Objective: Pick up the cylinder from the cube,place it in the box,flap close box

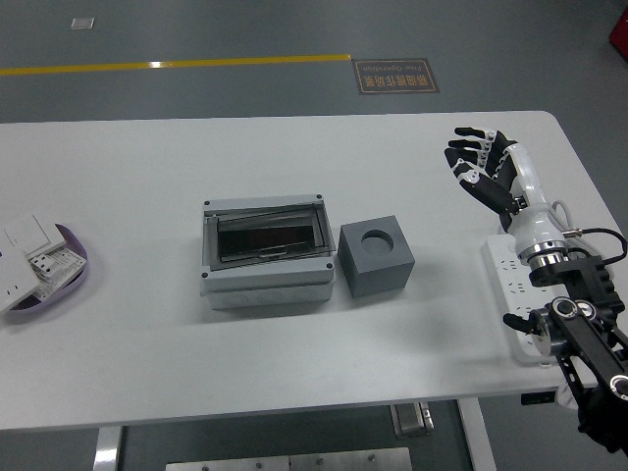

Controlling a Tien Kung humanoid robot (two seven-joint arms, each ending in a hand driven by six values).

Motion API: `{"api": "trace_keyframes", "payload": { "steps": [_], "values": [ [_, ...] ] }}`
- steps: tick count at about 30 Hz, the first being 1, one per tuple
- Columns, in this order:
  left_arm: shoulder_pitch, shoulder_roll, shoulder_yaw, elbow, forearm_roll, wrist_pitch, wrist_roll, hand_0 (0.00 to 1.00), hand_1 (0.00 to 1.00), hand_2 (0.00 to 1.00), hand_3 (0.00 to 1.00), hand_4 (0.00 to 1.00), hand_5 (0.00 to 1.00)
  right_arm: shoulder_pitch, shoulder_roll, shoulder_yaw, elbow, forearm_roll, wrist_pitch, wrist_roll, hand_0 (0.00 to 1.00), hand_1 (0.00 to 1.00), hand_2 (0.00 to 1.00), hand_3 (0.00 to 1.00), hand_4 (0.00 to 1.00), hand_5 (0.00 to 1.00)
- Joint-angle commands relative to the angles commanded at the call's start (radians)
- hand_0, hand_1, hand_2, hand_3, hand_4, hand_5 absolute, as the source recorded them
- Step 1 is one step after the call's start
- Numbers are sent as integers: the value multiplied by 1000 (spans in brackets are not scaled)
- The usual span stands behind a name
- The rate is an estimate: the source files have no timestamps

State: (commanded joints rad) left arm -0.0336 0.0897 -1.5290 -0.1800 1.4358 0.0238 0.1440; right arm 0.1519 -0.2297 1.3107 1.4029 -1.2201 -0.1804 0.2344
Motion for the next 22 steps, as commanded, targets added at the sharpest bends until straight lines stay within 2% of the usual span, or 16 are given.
{"api": "trace_keyframes", "payload": {
  "steps": [22],
  "values": [
    [-2,-4,-4,0,6,0,5,593,610,606,625,632,168,-4,-3,16,2,-11,0,-3,709,624,616,649,783,285]
  ]
}}
